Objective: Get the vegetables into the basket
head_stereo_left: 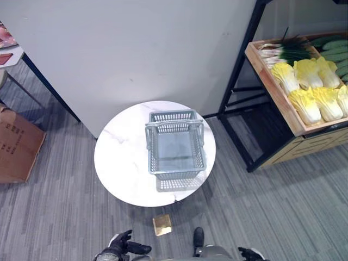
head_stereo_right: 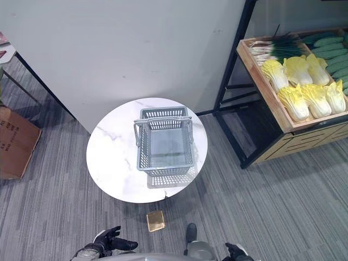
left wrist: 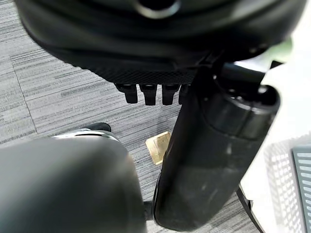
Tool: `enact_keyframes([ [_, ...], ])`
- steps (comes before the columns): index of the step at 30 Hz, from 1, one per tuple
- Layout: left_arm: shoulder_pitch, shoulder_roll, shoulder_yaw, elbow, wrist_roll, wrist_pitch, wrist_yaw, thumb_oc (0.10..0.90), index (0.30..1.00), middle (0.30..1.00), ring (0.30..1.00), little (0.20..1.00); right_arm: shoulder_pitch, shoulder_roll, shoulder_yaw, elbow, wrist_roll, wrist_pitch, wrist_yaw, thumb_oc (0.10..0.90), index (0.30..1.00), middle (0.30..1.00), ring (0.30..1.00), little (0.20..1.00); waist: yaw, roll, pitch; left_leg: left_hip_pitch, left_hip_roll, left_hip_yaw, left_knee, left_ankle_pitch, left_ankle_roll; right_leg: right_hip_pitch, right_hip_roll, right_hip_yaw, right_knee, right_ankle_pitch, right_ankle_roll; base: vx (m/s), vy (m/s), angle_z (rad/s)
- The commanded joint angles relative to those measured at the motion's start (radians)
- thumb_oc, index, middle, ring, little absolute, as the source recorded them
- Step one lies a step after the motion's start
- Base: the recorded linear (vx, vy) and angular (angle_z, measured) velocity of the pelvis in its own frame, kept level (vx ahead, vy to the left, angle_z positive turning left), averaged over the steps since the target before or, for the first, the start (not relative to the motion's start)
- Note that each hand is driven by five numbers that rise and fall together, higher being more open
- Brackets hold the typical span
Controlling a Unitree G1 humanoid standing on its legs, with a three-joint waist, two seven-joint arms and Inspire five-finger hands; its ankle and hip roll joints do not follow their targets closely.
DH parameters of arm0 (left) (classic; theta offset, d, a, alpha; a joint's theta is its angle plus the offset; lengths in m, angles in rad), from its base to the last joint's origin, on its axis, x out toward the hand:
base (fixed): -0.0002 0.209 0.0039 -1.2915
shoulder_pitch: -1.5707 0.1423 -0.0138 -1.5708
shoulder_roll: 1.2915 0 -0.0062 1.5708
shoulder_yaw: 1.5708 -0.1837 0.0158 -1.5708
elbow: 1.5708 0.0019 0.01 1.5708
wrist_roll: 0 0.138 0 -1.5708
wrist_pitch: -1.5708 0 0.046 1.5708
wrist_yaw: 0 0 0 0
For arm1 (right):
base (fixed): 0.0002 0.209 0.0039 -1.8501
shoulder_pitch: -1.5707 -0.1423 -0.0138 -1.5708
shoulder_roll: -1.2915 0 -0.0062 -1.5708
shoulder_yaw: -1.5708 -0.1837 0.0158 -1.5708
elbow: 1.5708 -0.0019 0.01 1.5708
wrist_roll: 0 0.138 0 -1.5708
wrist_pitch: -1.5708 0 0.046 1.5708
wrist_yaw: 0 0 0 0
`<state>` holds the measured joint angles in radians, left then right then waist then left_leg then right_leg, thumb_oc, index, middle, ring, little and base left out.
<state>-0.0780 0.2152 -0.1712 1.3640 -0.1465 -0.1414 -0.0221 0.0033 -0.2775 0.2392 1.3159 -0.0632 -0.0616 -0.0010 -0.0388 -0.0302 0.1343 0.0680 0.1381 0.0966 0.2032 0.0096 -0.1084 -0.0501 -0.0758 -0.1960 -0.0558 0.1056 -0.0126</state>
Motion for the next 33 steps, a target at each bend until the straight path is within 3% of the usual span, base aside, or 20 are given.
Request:
enact_keyframes([
  [1,-0.013,-0.008,0.001,0.013,-0.021,-0.014,0.007,0.9,1.0,1.0,1.0,1.0,-0.038,-0.009,-0.024,0.039,0.019,-0.019,-0.012,0.9,1.0,1.0,1.0,1.0,0.005,-0.02,0.032,-0.055,-0.065,-0.035,-0.073,0.019,0.039,0.019,-0.069,0.03,0.062,0.031,0.072,0.05,0.067,0.07],
  [2,-0.011,-0.011,-0.012,0.011,-0.008,-0.017,0.012,0.9,1.0,1.0,1.0,1.0,-0.038,-0.017,-0.029,0.044,0.018,-0.016,-0.016,0.9,1.0,1.0,1.0,1.0,0.005,-0.026,0.028,-0.099,-0.051,-0.028,-0.141,0.016,0.044,0.028,-0.088,0.037,0.05,0.033,0.088,0.07,0.088,0.07],
  [7,-0.015,-0.005,-0.022,0.026,0.001,-0.015,0.016,0.9,1.0,1.0,1.0,1.0,-0.045,-0.013,-0.034,0.042,0.021,-0.017,-0.014,0.9,1.0,1.0,1.0,1.0,0.003,-0.012,0.03,-0.093,-0.052,0.007,-0.177,0.023,0.057,0.015,-0.107,0.071,0.071,0.032,0.103,0.06,0.195,-0.29],
  [10,-0.02,0.004,-0.031,0.019,0.02,-0.019,0.011,0.9,1.0,1.0,1.0,1.0,-0.056,0.018,-0.023,0.039,0.02,-0.012,-0.011,0.9,1.0,1.0,1.0,1.0,0.007,-0.03,0.041,-0.059,-0.086,0.05,-0.204,0.0,0.093,-0.014,-0.129,0.116,0.101,0.066,0.127,0.04,0.234,-0.34],
  [15,-0.022,0.023,-0.022,0.018,0.02,-0.016,0.012,0.9,1.0,1.0,1.0,1.0,-0.056,0.034,-0.02,0.026,0.027,-0.011,-0.007,0.9,1.0,1.0,1.0,1.0,0.016,-0.048,0.038,-0.035,-0.105,0.07,-0.214,-0.012,0.108,-0.005,-0.142,0.128,0.088,0.09,0.138,0.03,0.092,-0.2],
  [21,-0.01,0.031,0.013,0.05,0.007,-0.008,0.011,0.9,1.0,1.0,1.0,1.0,-0.042,0.001,-0.136,0.071,0.124,-0.013,-0.027,0.9,1.0,1.0,1.0,1.0,0.004,-0.056,-0.001,0.032,-0.105,0.095,-0.27,-0.015,0.105,0.029,-0.134,0.14,0.049,0.091,0.146,0.08,0.014,-0.09],
  [22,-0.009,0.036,0.024,0.061,0.007,-0.006,0.008,0.9,1.0,1.0,1.0,1.0,-0.046,-0.025,-0.166,0.086,0.134,-0.014,-0.033,0.9,1.0,1.0,1.0,1.0,0.004,-0.059,-0.012,0.043,-0.103,0.098,-0.276,-0.016,0.103,0.037,-0.132,0.138,0.041,0.089,0.147,0.13,-0.032,-0.19],
  [23,-0.015,0.057,0.046,0.076,0.014,-0.001,-0.001,0.9,1.0,1.0,1.0,1.0,-0.061,-0.114,-0.239,0.119,0.146,-0.011,-0.049,0.9,1.0,1.0,1.0,1.0,0.005,-0.063,-0.031,0.062,-0.099,0.097,-0.286,-0.02,0.099,0.057,-0.129,0.135,0.027,0.083,0.148,0.11,-0.031,-0.17],
  [24,-0.016,0.056,0.046,0.077,0.014,-0.001,-0.001,0.9,1.0,1.0,1.0,1.0,-0.061,-0.115,-0.239,0.12,0.146,-0.011,-0.048,0.9,1.0,1.0,1.0,1.0,0.005,-0.062,-0.03,0.063,-0.099,0.097,-0.286,-0.02,0.099,0.058,-0.129,0.134,0.027,0.083,0.148,0.08,-0.022,-0.15],
  [26,-0.025,0.083,0.059,0.082,0.022,0.003,-0.018,0.9,1.0,1.0,1.0,1.0,-0.091,-0.215,-0.282,0.137,0.127,-0.007,-0.054,0.9,1.0,1.0,1.0,1.0,0.008,-0.063,-0.041,0.072,-0.099,0.095,-0.29,-0.022,0.095,0.071,-0.128,0.129,0.016,0.08,0.15,0.01,-0.003,-0.02],
  [27,-0.026,0.108,0.063,0.072,0.027,0.001,-0.029,0.9,1.0,1.0,1.0,1.0,-0.138,-0.323,-0.31,0.111,0.082,-0.009,-0.069,0.9,1.0,1.0,1.0,1.0,0.013,-0.064,-0.044,0.073,-0.098,0.093,-0.29,-0.022,0.092,0.076,-0.128,0.123,0.01,0.083,0.153,0.01,-0.001,0.04],
  [30,-0.017,0.11,0.057,0.052,0.021,-0.006,-0.031,0.9,1.0,1.0,1.0,1.0,-0.18,-0.381,-0.311,0.055,0.064,-0.02,-0.089,0.9,1.0,1.0,1.0,1.0,0.017,-0.063,-0.04,0.069,-0.097,0.09,-0.29,-0.02,0.09,0.076,-0.129,0.121,0.006,0.088,0.155,-0.03,0.005,0.06],
  [31,-0.012,0.11,0.054,0.042,0.014,-0.011,-0.025,0.9,1.0,1.0,1.0,1.0,-0.203,-0.41,-0.314,-0.003,0.06,-0.03,-0.112,0.9,1.0,1.0,1.0,1.0,0.02,-0.063,-0.037,0.066,-0.096,0.087,-0.29,-0.018,0.089,0.073,-0.129,0.12,0.005,0.09,0.156,-0.08,0.002,0.05],
  [33,0.02,0.097,0.03,0.02,-0.008,-0.029,0.005,0.9,1.0,1.0,1.0,1.0,-0.253,-0.483,-0.289,-0.296,-0.011,-0.06,-0.197,0.9,1.0,1.0,1.0,1.0,0.034,-0.065,-0.025,0.049,-0.092,0.072,-0.29,-0.008,0.087,0.069,-0.13,0.104,-0.003,0.095,0.16,-0.09,-0.018,0.08],
])
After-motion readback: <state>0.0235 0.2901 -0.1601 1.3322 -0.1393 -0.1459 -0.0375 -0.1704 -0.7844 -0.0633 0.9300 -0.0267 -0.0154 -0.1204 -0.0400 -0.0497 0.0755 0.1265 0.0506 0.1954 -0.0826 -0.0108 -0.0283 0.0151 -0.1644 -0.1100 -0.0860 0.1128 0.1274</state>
